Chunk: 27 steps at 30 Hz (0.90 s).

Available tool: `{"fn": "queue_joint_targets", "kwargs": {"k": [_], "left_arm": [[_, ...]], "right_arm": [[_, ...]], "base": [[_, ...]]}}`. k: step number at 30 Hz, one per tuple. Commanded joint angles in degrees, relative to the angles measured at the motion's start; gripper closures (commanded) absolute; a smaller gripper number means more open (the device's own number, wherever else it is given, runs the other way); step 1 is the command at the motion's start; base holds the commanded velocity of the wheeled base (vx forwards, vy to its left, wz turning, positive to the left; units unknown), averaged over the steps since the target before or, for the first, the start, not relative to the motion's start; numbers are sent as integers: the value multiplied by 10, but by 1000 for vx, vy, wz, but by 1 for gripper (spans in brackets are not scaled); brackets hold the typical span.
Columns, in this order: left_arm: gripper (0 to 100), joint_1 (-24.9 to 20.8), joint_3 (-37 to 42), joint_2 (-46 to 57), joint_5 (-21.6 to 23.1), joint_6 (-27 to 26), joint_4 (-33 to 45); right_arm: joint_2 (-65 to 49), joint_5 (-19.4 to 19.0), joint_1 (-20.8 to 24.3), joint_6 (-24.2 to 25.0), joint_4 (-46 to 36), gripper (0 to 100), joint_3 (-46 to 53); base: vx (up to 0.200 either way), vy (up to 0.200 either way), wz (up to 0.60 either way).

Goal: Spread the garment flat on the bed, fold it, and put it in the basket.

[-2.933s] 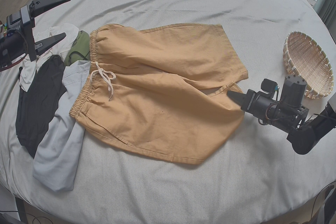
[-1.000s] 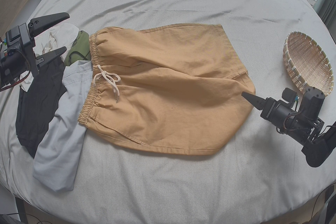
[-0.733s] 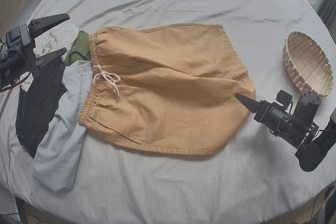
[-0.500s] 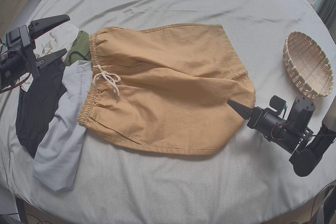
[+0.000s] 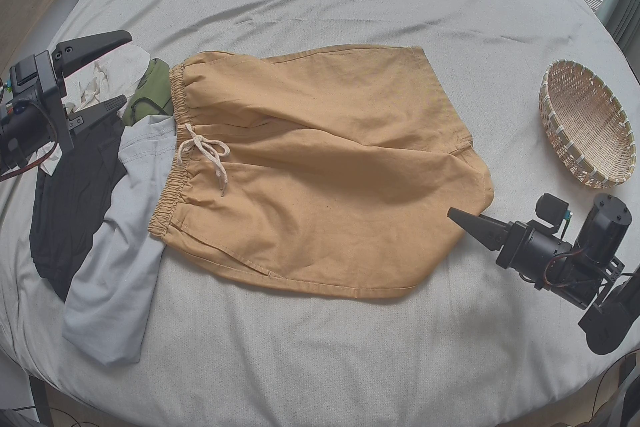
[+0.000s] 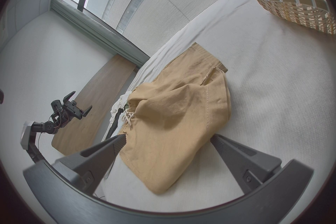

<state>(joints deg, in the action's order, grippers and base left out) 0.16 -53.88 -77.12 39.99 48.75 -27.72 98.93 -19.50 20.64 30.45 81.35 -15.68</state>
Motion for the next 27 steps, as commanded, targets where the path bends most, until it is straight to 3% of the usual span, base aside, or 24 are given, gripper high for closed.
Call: {"fn": "queue_joint_targets", "kwargs": {"k": [1,7,11,13,15,27], "left_arm": [[0,-1,0,3,0,0,0],[0,-1,2,4,0,0,0],[0,-1,8,6,0,-1,-1],[0,-1,10,5,0,-1,-1],[0,-1,11,5,0,-1,-1],[0,1,28,3,-1,0,-25]], "right_arm": [[-93,-10,19,5,-58,0,2],[-127,-18,11,39,-108,0,-37],[-102,-18,-39,-22,-124,0,-36],[-64,-15,-75,-76,-124,0,-37],[-47,-14,-86,-90,-122,0,-40],[49,10,-66,-94,-110,0,-102]], "base": [[0,0,0],[0,0,0],[0,0,0],[0,0,0],[0,0,0],[0,0,0]]}}
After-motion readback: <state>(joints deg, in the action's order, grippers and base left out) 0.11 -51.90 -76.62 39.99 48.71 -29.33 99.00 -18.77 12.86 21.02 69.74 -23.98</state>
